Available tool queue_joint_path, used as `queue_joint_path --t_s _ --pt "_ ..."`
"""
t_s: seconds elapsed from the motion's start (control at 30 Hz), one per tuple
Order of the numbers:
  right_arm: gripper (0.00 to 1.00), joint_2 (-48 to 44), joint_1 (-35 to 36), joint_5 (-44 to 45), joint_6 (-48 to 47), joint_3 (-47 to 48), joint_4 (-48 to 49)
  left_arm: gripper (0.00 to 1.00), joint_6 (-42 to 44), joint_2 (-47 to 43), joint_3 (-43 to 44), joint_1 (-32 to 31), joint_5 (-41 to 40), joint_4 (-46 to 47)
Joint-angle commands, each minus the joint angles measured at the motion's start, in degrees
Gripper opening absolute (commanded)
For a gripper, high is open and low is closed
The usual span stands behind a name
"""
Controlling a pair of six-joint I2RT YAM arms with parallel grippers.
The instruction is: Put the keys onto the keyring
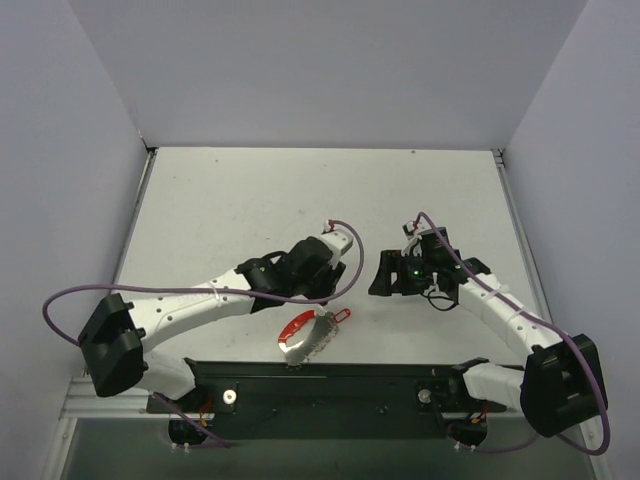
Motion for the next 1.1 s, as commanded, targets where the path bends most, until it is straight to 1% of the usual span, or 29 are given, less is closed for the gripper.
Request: queue_joint_path --t_s 0.0,0.1,0.2,0.3,0.33,0.47,0.6,0.7,0.8,0.87,1.07 --pt "0.65 0.5 -0.3 -1.3 -0.4 0.1 1.0 0.50 5.1 5.8 5.8 0.6 8.2 -3.5" --pt "0.65 0.9 -0.7 -1.4 -0.4 0.1 1.0 0.48 6.5 8.9 7.0 0.6 10.4 -5.8" --pt "0.65 1.0 -1.1 -2.0 -0.5 -0.1 1.4 0.48 6.4 11.2 8.6 0.7 12.2 -8.9" --pt "0.65 1.5 -1.3 -2.5 -0.7 -0.1 1.6 0.52 6.2 12.5 8.7 0.6 14.3 -9.6" --pt "0.65 1.7 -1.4 -2.6 -0.7 -0.2 1.6 0.55 6.2 12.8 8.5 0.6 14.9 -9.4" --pt "0.65 2.1 -1.6 -3.1 -1.0 -0.3 1.8 0.60 7.4 14.3 8.0 0.6 15.8 -9.9" --pt "0.65 2.1 -1.7 -3.4 -1.2 -0.4 1.7 0.63 9.1 16.8 8.8 0.6 17.1 -11.3" --pt "0.65 2.1 -1.8 -3.6 -1.2 -0.3 1.8 0.63 12.3 17.7 9.3 0.2 16.0 -12.6" --pt "0.65 2.1 -1.8 -4.1 -1.2 -0.4 1.8 0.67 16.4 17.0 9.0 -0.6 14.6 -13.0" --pt "0.65 2.1 -1.9 -4.2 -1.2 -0.4 1.9 0.68 19.0 15.8 8.1 -0.8 12.8 -12.4" --pt "0.65 2.1 -1.9 -4.3 -1.2 -0.6 2.0 0.64 24.4 13.8 5.6 -0.7 11.0 -10.1"
